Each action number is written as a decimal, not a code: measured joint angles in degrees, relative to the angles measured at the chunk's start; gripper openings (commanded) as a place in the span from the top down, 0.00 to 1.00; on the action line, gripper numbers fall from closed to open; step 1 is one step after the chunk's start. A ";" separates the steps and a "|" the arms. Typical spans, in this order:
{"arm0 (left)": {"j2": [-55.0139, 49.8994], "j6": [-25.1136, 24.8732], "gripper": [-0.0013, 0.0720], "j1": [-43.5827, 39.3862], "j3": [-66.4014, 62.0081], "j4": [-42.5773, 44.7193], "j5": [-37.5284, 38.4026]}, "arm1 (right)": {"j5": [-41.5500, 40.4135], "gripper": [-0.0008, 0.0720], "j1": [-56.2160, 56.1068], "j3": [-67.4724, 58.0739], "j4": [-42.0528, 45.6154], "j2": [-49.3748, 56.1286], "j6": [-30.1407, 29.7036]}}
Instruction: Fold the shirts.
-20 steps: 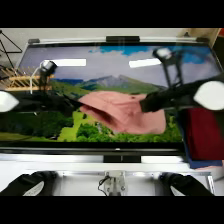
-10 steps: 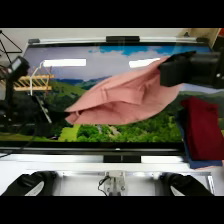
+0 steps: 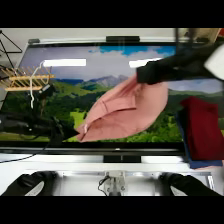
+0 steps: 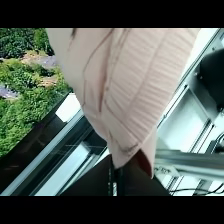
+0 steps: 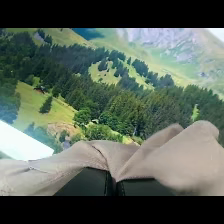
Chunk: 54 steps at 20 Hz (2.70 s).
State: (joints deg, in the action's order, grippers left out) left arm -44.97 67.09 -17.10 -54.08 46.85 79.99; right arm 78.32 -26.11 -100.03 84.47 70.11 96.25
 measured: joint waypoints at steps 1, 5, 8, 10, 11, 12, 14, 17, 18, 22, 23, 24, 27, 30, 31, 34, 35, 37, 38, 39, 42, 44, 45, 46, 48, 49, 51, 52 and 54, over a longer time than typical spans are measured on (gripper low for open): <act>-0.37 1.33 0.94 0.02 1.03 -0.28 -2.12 | -1.33 0.92 0.09 -0.02 -0.85 2.49 0.17; -4.70 9.77 0.94 0.33 3.67 -1.14 -13.05 | -8.33 0.89 2.38 0.00 -8.90 13.38 0.85; -10.97 14.12 0.63 0.39 4.35 -1.51 -20.00 | -14.88 0.06 5.27 0.00 -18.73 21.35 0.63; -14.95 15.67 0.24 1.05 4.26 -1.68 -22.69 | -18.08 0.06 7.50 0.00 -25.33 24.83 -1.46; -16.24 16.09 0.24 1.81 3.96 -1.70 -23.23 | -18.91 0.06 8.68 0.00 -27.80 25.57 -2.58; -17.18 15.76 0.24 3.06 3.34 -1.70 -23.56 | -18.86 0.06 10.10 -0.02 -29.42 25.88 -3.72; -18.18 13.70 0.24 6.62 1.05 -1.53 -22.43 | -16.48 0.06 13.22 -0.02 -28.98 25.51 -5.18; -18.93 10.64 0.24 12.11 -3.37 0.17 -19.39 | -8.39 0.06 17.94 -0.02 -22.51 24.20 -6.43; -19.30 9.86 0.24 13.03 -4.44 0.48 -18.53 | -5.75 0.06 19.23 0.11 -20.09 23.96 -6.54; -23.52 8.24 0.24 10.43 -6.38 0.92 -19.56 | 0.00 0.06 22.03 2.56 -14.32 23.45 -7.13; -25.16 8.09 0.24 8.74 -6.69 0.79 -21.09 | 0.48 0.06 22.29 3.41 -13.44 23.37 -7.17; -27.17 7.82 0.24 6.78 -7.23 0.57 -22.99 | 0.70 0.06 22.51 4.24 -12.76 23.41 -7.21; -33.99 4.24 0.24 1.40 -10.80 0.24 -27.28 | 0.90 0.06 22.64 6.05 -11.72 23.32 -7.37; -40.72 -2.29 0.24 -2.73 -16.76 0.81 -28.76 | 0.92 0.06 22.88 6.82 -10.64 23.34 -7.39; -43.01 -3.93 0.24 -3.91 -19.21 1.62 -28.96 | 0.96 0.06 22.86 6.93 -10.64 23.34 -7.39; -49.31 -6.62 0.25 -5.75 -25.79 4.59 -29.03 | 1.01 0.06 22.82 7.13 -10.29 23.32 -7.41; -51.28 -7.19 0.25 -6.01 -27.69 5.40 -28.85 | 0.96 0.06 22.86 7.19 -10.27 23.32 -7.41; -54.29 -7.80 0.30 -6.38 -30.29 6.38 -28.46 | 0.94 0.06 22.86 7.23 -10.21 23.32 -7.41; -55.56 -8.04 0.34 -6.49 -31.26 6.75 -28.46 | 0.94 0.06 22.84 7.23 -10.21 23.32 -7.41; -56.63 -8.22 0.37 -6.62 -31.95 7.02 -28.74 | 0.92 0.06 22.86 7.23 -10.19 23.32 -7.41; -59.12 -8.37 0.89 -6.73 -33.05 7.41 -29.90 | 0.92 0.06 22.86 7.23 -10.16 23.32 -7.41; -60.00 -8.26 0.94 -6.64 -33.42 7.65 -30.71 | 0.96 0.06 22.86 7.23 -10.12 23.43 -7.41; -60.06 -8.20 0.94 -6.47 -33.53 7.67 -30.91 | 1.07 0.06 22.86 7.26 -10.05 23.74 -7.43; -59.89 -8.17 0.94 -6.08 -33.59 7.63 -30.91 | 1.18 0.06 22.86 7.28 -9.99 24.28 -7.43; -58.82 -7.93 0.94 -4.74 -33.73 7.80 -29.83 | 1.18 0.06 22.86 7.28 -9.99 26.05 -7.52; -57.99 -7.93 0.94 -3.82 -33.73 7.78 -28.68 | 1.18 0.06 22.86 7.28 -9.99 27.15 -7.58; -56.13 -7.93 0.94 -1.66 -33.77 7.78 -26.34 | 1.07 0.06 22.86 7.28 -9.99 29.57 -7.72; -55.30 -7.93 0.94 -0.52 -33.77 7.80 -25.33 | 0.72 0.06 22.86 7.28 -10.03 30.86 -7.80; -53.86 -7.93 0.94 1.86 -33.77 7.80 -22.56 | -0.07 0.06 22.86 7.28 -10.43 33.33 -7.80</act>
State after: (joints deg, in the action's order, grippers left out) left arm -98.83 59.16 -15.25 -87.85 54.65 57.43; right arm 78.26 -3.25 -92.75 74.04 103.44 88.44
